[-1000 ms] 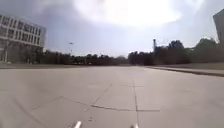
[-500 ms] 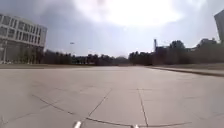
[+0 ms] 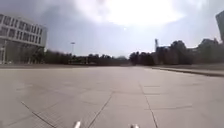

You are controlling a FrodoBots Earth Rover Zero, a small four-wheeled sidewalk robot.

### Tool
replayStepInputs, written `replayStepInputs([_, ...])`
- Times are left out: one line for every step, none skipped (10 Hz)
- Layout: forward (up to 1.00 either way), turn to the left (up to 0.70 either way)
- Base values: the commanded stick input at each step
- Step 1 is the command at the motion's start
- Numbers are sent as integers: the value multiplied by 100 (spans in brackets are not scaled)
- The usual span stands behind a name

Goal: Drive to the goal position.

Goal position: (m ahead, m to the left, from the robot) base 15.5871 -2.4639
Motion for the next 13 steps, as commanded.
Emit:
replayStepInputs([70,-1])
replayStepInputs([70,-1])
replayStepInputs([70,-1])
replayStepInputs([70,-1])
replayStepInputs([70,-1])
replayStepInputs([70,-1])
replayStepInputs([70,-1])
replayStepInputs([70,-1])
replayStepInputs([70,-1])
replayStepInputs([70,-1])
replayStepInputs([70,-1])
replayStepInputs([70,-1])
replayStepInputs([70,-1])
